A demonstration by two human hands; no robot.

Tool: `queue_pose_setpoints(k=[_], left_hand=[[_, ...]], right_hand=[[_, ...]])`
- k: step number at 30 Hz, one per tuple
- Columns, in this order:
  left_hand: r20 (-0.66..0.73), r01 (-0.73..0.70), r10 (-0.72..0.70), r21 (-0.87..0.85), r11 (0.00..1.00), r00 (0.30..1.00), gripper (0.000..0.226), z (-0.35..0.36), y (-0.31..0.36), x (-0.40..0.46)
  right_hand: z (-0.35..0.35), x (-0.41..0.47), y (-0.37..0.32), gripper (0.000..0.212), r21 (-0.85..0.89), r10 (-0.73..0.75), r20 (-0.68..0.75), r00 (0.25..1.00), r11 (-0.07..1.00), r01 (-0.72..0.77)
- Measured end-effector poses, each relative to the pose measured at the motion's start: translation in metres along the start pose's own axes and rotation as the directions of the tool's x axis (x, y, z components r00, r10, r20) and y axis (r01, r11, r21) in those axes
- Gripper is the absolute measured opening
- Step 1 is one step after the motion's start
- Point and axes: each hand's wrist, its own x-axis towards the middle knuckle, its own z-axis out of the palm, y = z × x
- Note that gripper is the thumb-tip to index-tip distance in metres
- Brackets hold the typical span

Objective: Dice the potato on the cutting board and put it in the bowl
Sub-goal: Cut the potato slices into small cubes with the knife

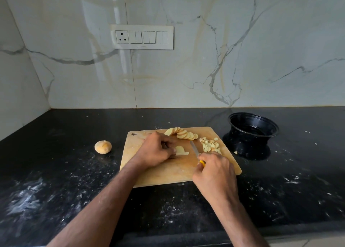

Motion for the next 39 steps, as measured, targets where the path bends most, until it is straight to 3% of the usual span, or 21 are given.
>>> queue_pose_setpoints(k=[4, 15, 26, 35, 39], left_hand=[[0.049, -0.028, 0.028, 0.001, 1.0, 0.998, 0.014, -0.003, -0.001, 0.0], [0.093, 0.011, -0.003, -0.087, 0.996, 0.996, 0.023, -0.007, -0.002, 0.0], [0.078, 0.054, -0.044, -0.124, 0.991, 0.996, 0.013, -0.006, -0.001, 0.0], [0.112, 0.003, 0.008, -0.103, 0.995, 0.994, 0.02, -0.009, -0.002, -0.001], [0.149, 0.013, 0.003, -0.108, 0.994, 0.989, 0.022, -0.013, -0.001, -0.002]], right_hand=[[-0.005, -0.002, -0.002, 0.028, -0.091, 0.012, 0.022, 1.0, 0.996, -0.01], [0.0, -0.005, -0.02, 0.027, -0.105, -0.112, 0.129, 0.985, 0.986, 0.126], [-0.005, -0.007, -0.016, 0.028, -0.094, -0.022, 0.083, 0.996, 0.995, 0.03], [-0.003, -0.008, -0.023, 0.023, -0.109, -0.109, 0.142, 0.984, 0.986, 0.125], [-0.004, -0.008, -0.019, 0.024, -0.094, -0.068, 0.113, 0.991, 0.992, 0.079]])
